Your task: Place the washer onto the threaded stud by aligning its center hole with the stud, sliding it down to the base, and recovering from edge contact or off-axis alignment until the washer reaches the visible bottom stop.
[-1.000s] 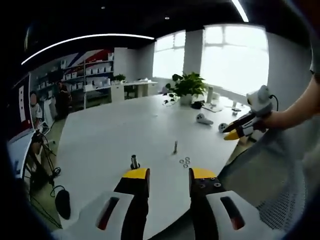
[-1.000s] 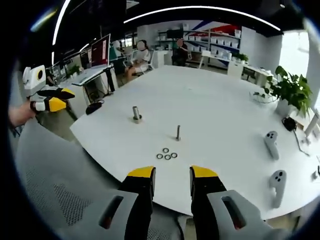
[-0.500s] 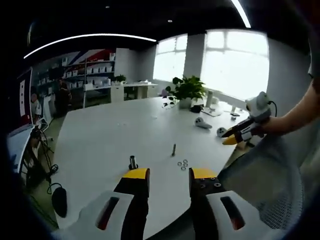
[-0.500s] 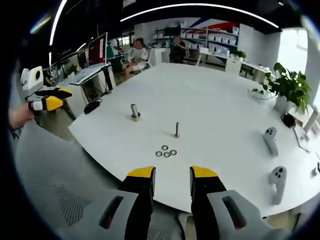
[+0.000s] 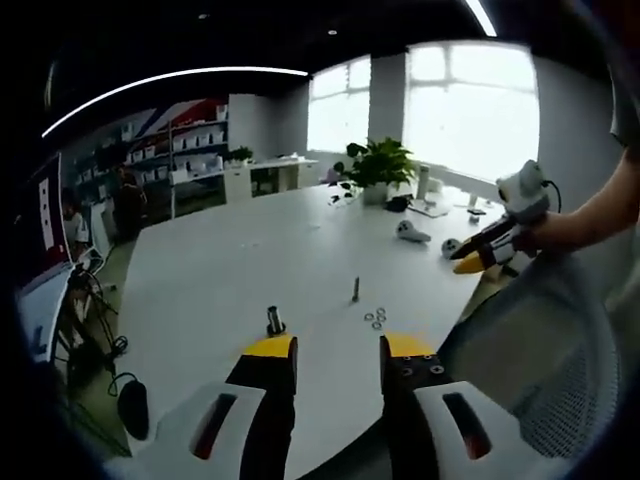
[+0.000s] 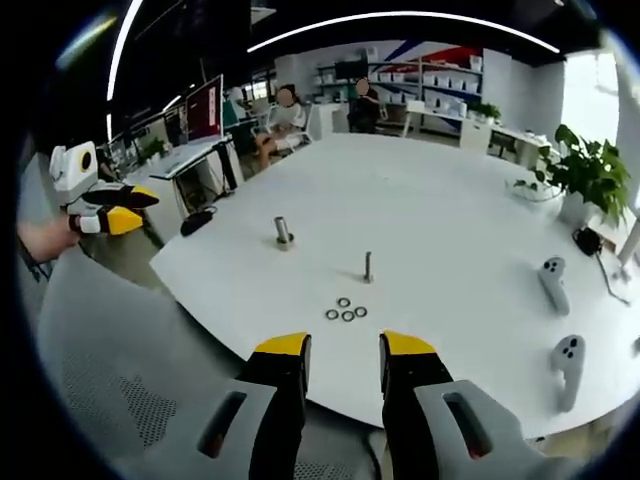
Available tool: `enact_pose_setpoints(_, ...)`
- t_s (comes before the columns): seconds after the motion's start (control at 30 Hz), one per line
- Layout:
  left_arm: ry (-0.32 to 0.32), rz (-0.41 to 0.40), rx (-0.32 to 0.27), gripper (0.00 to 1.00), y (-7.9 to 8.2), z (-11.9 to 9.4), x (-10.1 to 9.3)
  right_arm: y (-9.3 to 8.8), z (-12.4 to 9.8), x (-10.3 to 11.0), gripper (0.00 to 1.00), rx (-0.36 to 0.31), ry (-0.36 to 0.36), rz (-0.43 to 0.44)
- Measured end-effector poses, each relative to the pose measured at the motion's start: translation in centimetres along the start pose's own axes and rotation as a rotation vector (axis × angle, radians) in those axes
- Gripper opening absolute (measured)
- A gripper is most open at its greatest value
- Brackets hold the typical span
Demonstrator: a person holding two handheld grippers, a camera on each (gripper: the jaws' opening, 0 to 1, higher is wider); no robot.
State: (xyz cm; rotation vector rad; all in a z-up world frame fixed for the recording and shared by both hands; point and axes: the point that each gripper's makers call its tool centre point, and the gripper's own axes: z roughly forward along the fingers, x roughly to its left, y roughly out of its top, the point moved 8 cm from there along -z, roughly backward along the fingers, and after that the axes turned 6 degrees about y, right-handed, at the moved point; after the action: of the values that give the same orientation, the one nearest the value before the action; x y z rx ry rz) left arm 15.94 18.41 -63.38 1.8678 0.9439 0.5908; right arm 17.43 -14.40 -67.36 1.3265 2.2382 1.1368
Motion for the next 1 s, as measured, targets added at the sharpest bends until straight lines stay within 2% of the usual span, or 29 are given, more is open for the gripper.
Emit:
enact_pose_setpoints(0.2,-0.022,-0.001,0.010,0.31,-0.03,0.19,-0.16,0.09,0.03,0.11,0.30,-0.004,0.017,0.017)
enact_pose_setpoints(0.6,0.003,0.002,0.020,0.32,-0.11,0.23,0.01,0.08,0.14,0.24,0.30,-0.006,0.032,0.011)
enact_pose_setpoints(1.0,0.001,0.005,0.032,0.32,-0.33,0.24,-0.03,0.11,-0.14,0.05,0.30,-0.018,0.011,0.033)
